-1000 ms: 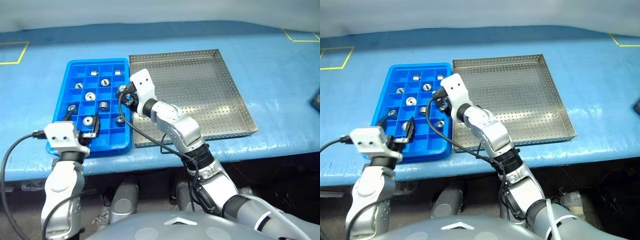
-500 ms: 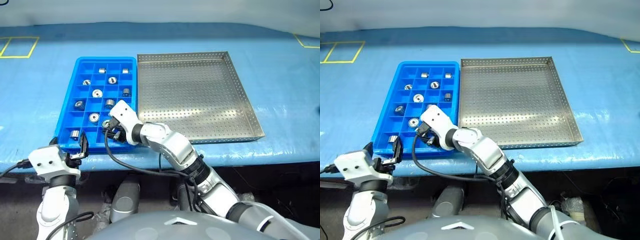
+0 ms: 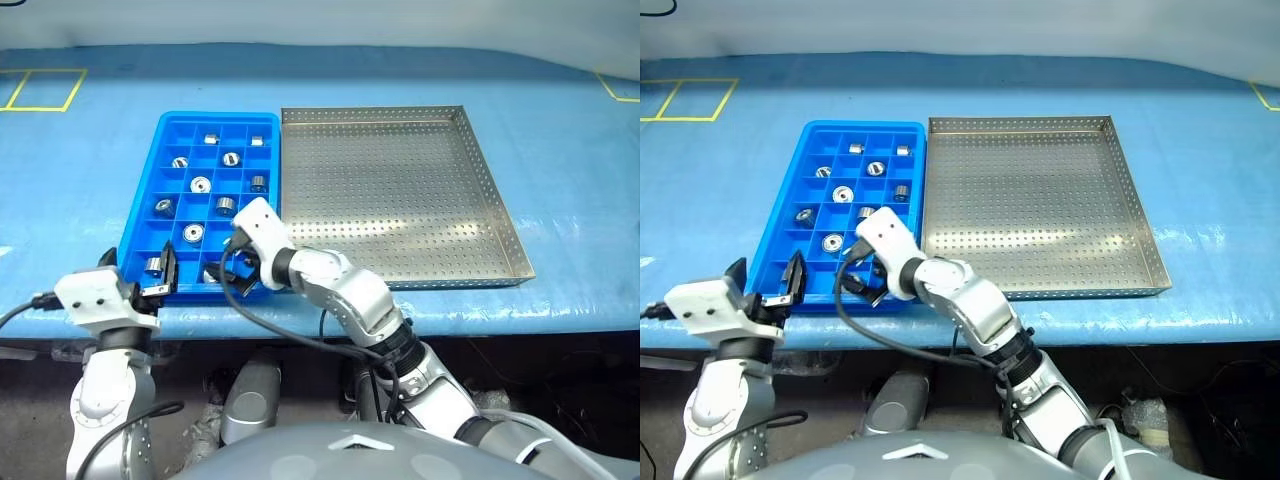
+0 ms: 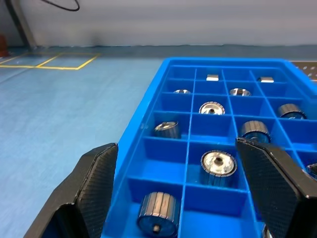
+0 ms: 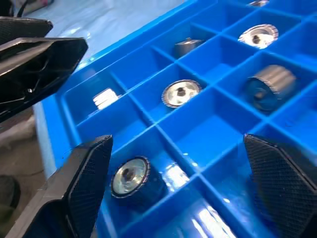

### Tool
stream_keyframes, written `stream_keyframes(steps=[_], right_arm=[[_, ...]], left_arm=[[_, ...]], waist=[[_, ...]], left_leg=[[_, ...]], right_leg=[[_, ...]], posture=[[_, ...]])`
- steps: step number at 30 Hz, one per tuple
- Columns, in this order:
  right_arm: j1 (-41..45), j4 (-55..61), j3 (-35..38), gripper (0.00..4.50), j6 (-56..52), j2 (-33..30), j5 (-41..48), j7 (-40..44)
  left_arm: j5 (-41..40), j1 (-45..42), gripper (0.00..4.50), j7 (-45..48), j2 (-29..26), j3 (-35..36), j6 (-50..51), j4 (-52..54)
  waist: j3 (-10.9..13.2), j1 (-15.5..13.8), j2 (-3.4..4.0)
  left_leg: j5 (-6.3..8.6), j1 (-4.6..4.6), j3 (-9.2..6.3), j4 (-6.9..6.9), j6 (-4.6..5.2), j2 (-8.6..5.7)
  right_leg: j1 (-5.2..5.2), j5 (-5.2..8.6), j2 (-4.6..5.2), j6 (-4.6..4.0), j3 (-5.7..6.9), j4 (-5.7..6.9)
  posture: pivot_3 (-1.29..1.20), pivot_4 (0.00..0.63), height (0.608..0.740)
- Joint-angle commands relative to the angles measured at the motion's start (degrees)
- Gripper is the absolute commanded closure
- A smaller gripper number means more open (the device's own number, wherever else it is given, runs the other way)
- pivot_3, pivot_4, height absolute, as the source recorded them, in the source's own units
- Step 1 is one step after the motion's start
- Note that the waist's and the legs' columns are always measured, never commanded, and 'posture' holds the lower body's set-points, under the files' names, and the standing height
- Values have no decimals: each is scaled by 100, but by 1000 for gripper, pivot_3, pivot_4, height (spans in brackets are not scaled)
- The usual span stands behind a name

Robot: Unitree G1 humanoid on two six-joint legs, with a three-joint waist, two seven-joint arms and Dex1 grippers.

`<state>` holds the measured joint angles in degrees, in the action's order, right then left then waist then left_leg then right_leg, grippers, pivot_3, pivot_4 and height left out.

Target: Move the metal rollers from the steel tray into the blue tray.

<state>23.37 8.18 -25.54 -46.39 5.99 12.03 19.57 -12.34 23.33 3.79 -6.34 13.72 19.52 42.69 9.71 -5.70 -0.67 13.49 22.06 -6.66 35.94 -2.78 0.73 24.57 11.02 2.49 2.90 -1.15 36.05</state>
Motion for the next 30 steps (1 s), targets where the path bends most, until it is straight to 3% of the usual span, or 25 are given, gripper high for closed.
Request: stream_keyframes(steps=[1,13,21,30], right_arm=[[-46,677,302,134,108,-207,84,43],[-884,1823,1125,134,-15,-1679,136,163],[-1382,2262,1258,134,-54,-2142,316,316],[-1489,2253,1092,134,-24,-2173,220,175]], left_arm=[[-34,-348,360,129,-221,-128,251,-64],[-74,-1543,360,1097,-1082,-886,767,-843],[-32,-1590,360,1394,-1184,-984,617,-1035],[75,-1434,360,1396,-1187,-1021,588,-979]], waist=[[0,63,0],[-2,572,-1],[-1,762,-1],[-1,778,-2]], left_leg=[[0,-1,0,0,0,0],[0,-6,4,-1,0,0],[0,-9,10,3,1,0],[0,-14,11,8,1,-1]], right_leg=[[-1,-1,0,1,0,0],[-8,-4,0,5,-7,0],[-10,-6,0,8,-14,3],[-16,-7,0,10,-16,3]], posture=[[224,150,740],[56,150,740],[8,150,740],[24,150,740]])
